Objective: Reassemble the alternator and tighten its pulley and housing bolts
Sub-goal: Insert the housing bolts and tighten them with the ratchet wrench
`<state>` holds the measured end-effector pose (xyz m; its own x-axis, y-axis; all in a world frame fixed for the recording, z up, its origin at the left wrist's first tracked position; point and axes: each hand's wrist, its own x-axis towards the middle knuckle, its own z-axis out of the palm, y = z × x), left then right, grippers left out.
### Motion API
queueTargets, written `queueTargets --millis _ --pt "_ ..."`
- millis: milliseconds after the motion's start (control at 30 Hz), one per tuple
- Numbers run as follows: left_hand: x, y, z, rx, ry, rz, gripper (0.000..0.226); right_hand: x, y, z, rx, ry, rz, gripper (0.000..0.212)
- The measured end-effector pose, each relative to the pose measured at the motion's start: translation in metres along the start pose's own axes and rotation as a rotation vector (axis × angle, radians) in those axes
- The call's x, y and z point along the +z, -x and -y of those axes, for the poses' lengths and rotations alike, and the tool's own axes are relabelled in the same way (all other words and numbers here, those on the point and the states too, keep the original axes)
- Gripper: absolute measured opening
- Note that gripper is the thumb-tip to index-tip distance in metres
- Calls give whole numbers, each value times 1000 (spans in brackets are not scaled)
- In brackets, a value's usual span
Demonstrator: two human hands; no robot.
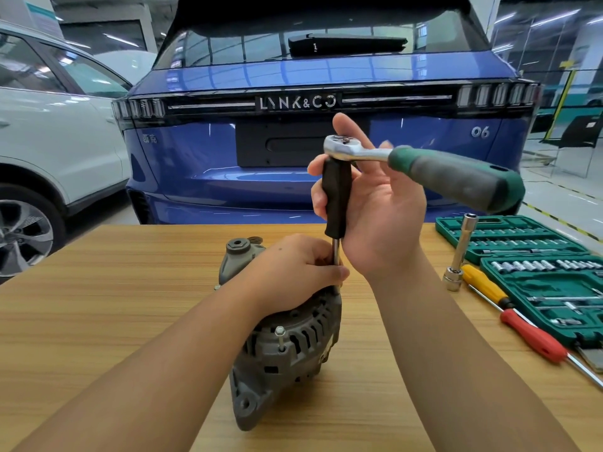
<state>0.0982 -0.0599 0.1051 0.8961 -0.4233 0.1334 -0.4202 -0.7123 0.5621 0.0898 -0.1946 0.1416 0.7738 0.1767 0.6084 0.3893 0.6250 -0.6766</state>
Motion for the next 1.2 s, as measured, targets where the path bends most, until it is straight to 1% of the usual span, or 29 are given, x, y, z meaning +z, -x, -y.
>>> queueTargets --millis 67,100,167,200,267,300,367,433,500,567,700,800,900,933,1000,1033,1133,1167,1200 --pt "0 -1 1 11 -15 1 18 1 -2 2 42 12 -56 46" --pt "0 -1 1 19 -18 0 18 4 -3 2 45 28 -87 38" --pt "0 -1 1 29 -24 12 18 7 -2 3 -11 142 -193 18" --pt "1 -1 1 31 -27 25 17 8 -2 4 -38 213 -257 14" --pt "1 -2 2 28 -33 37 17 4 -3 6 -31 260 -337 15" --pt "1 -3 2 24 -33 36 17 3 -3 7 -3 251 -325 14" --pt "0 -4 2 18 -24 32 18 2 -4 9 24 199 -228 2" --pt "-1 -3 3 22 -16 26 19 4 -3 3 -52 224 -191 22" --pt "-1 -2 3 28 -14 9 20 8 -3 -4 -187 302 -162 35" --pt "0 -1 2 34 -12 -8 20 11 -1 -8 -253 343 -126 43" --pt "1 -2 2 25 -27 1 20 6 1 -11 -274 369 -111 49" --pt "1 -3 4 20 -34 0 19 4 0 -9 -180 248 -114 42" --pt "1 -4 5 17 -27 -9 19 2 -1 -5 -78 146 -77 42" --pt "1 -4 6 18 -23 -9 19 3 -2 -4 -69 162 -84 40" --pt "1 -4 5 31 -32 2 20 7 -1 -2 -79 246 -128 21" --pt "2 -5 5 38 -42 8 20 8 -1 -1 -86 281 -170 15" --pt "4 -6 6 44 -70 -4 19 0 -4 5 -34 273 -302 19" --pt "4 -6 7 43 -73 -8 20 -4 -5 6 7 235 -294 15" --pt "4 -6 7 42 -72 -11 20 -6 -5 6 50 172 -239 8"
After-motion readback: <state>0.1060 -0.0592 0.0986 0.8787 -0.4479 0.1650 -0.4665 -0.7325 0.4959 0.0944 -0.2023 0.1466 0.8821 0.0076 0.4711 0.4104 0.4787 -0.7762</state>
